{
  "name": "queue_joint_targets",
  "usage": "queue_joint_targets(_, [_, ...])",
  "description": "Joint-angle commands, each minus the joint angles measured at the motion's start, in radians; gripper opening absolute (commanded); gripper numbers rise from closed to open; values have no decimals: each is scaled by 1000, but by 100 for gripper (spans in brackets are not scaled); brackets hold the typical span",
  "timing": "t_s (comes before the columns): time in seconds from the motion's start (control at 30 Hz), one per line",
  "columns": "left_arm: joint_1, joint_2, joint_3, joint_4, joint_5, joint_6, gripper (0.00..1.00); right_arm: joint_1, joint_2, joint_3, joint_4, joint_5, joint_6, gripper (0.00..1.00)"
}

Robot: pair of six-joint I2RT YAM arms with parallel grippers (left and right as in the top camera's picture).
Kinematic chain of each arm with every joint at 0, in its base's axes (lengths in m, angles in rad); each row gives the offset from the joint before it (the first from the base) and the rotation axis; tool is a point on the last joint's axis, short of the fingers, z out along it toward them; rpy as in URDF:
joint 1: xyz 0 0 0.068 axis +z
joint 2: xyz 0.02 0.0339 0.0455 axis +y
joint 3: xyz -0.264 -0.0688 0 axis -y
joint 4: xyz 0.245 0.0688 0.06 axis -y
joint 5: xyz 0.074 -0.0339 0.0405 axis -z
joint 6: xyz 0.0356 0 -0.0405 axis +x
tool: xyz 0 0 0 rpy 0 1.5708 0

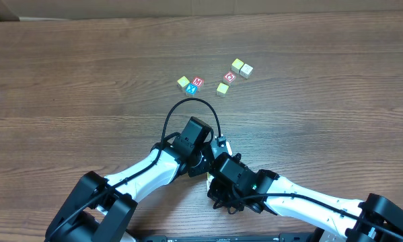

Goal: Flip 3 blocks
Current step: 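Keep turning the row until it points front-to-back between the grippers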

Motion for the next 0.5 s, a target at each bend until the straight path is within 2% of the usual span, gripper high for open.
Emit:
queue_joint_targets(0.0, [20,42,-19,-13,-18,-35,4,-1,0,6,8,45,-3,4])
queue_joint_targets(0.47, [31,42,-19,16,-24,-61,4,-1,0,6,8,44,-3,4])
